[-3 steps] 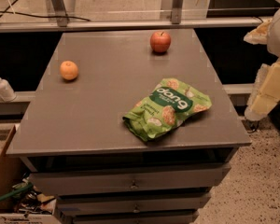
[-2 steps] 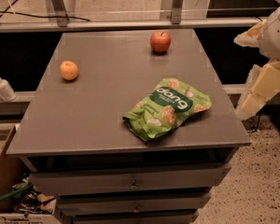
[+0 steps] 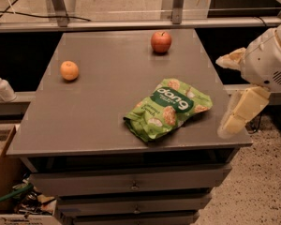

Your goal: Move green rice chip bag near orange

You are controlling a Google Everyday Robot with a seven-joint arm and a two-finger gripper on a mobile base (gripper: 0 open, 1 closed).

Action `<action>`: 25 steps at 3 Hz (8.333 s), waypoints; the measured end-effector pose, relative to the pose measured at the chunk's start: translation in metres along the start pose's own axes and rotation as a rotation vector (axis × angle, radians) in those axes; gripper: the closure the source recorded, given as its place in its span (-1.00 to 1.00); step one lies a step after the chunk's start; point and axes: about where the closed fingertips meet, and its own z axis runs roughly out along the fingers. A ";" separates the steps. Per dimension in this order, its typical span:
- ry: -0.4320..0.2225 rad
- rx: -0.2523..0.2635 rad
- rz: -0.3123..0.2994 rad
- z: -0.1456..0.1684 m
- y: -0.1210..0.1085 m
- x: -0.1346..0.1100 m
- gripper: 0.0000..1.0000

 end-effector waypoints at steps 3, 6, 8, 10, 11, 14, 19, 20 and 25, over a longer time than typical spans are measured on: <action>-0.084 -0.066 -0.026 0.073 0.019 -0.006 -1.00; -0.238 -0.024 -0.067 0.128 0.015 -0.050 -1.00; -0.260 -0.002 -0.076 0.138 0.019 -0.051 -0.16; -0.268 0.031 -0.085 0.129 0.005 -0.057 0.76; -0.277 0.071 -0.101 0.112 -0.015 -0.069 1.00; -0.378 0.158 -0.190 0.069 -0.064 -0.128 1.00; -0.600 0.133 -0.596 0.169 -0.123 -0.219 1.00; -0.612 0.110 -0.652 0.177 -0.116 -0.238 1.00; -0.579 0.027 -0.708 0.224 -0.101 -0.237 0.19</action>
Offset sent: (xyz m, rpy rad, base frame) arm -0.0121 0.0489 -0.0890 0.0649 0.0698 0.0834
